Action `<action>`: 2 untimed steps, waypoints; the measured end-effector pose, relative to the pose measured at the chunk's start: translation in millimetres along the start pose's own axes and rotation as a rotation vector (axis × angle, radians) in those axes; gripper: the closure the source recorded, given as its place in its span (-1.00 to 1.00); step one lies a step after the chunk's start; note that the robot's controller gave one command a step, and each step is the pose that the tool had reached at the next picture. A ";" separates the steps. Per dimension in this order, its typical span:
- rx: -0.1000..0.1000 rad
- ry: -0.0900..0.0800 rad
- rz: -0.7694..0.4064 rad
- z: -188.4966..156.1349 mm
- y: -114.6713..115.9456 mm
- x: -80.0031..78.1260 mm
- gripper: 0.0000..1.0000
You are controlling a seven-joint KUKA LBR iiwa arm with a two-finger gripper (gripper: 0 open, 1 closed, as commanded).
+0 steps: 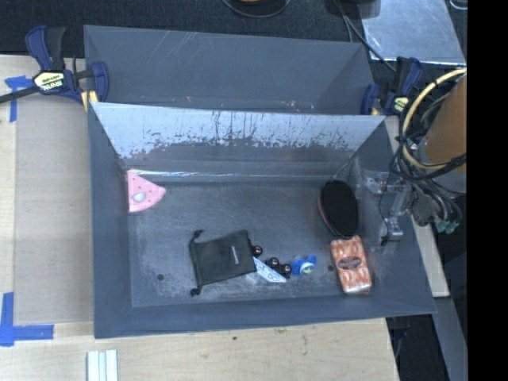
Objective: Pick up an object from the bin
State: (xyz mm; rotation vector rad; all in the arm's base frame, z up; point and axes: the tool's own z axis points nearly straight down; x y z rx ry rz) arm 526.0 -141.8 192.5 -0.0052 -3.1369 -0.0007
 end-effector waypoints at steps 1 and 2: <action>0.002 -0.008 -0.004 -4.5 0.7 -1.9 -1.00; 0.002 -0.007 -0.484 107.1 -12.2 23.6 -1.00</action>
Offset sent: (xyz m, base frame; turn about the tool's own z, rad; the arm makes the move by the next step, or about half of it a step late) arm -0.0294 -0.0137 -0.1225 -0.5425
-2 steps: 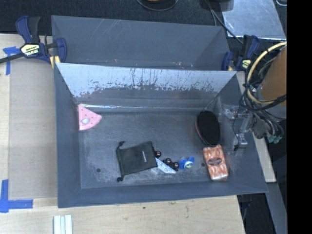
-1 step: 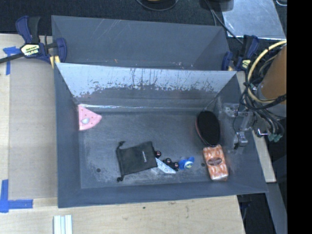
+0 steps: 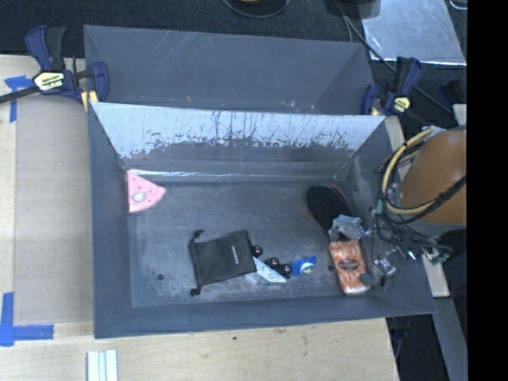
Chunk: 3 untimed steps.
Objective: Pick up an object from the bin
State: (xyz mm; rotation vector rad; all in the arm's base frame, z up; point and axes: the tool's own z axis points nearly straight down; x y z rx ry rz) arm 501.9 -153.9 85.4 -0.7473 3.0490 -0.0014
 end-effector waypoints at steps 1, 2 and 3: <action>0.005 -0.004 0.004 -68.2 -1.3 9.1 -1.00; -0.010 -0.003 -0.507 -13.7 8.8 -5.3 -1.00; -0.010 -0.014 -0.574 13.3 5.3 -33.6 -1.00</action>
Offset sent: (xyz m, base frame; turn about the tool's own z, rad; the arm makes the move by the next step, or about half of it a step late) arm 0.0003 0.0045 0.0146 -0.5055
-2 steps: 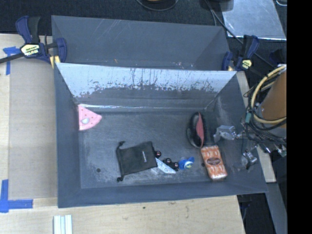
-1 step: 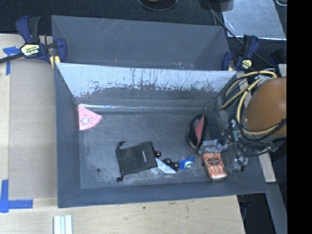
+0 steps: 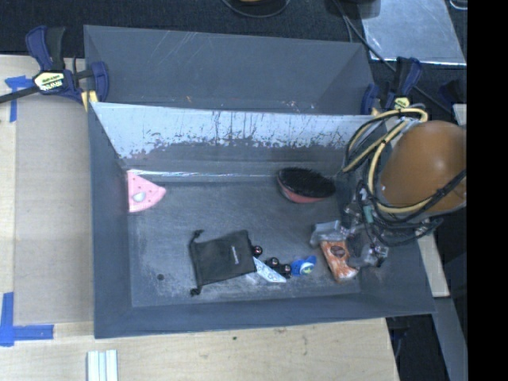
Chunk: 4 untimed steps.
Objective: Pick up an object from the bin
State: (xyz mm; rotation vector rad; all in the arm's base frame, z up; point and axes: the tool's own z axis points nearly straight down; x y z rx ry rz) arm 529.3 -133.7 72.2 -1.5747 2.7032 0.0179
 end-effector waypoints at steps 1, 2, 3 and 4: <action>0.002 0.000 -0.393 -0.6 15.7 5.4 1.00; 0.002 0.000 -0.393 -0.6 15.6 5.4 1.00; 0.000 0.001 -0.393 -4.0 16.1 6.0 1.00; -0.001 0.003 -0.393 -8.8 16.3 7.0 1.00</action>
Offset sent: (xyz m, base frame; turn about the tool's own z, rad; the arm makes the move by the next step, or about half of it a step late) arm 0.0000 0.0000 0.0000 0.0000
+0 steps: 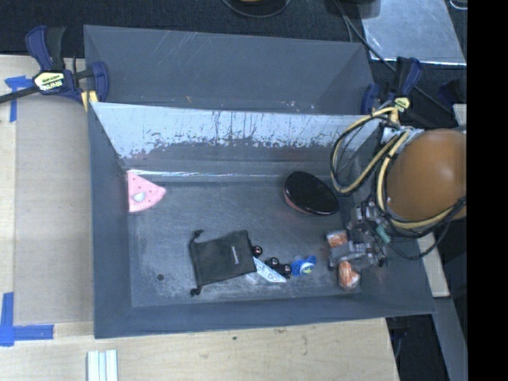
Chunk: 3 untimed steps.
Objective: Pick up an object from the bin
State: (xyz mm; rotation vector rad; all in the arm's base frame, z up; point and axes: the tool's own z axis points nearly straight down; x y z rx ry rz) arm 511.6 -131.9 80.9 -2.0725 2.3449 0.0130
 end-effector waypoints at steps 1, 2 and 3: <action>-0.003 0.000 0.001 -7.7 0.6 0.5 1.00; -0.009 -0.002 0.001 -20.8 2.2 -0.4 1.00; -0.004 -0.001 0.001 -42.0 1.0 -0.2 1.00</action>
Offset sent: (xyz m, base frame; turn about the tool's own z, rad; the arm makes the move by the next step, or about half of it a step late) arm -0.0001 -0.0002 0.0006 0.0000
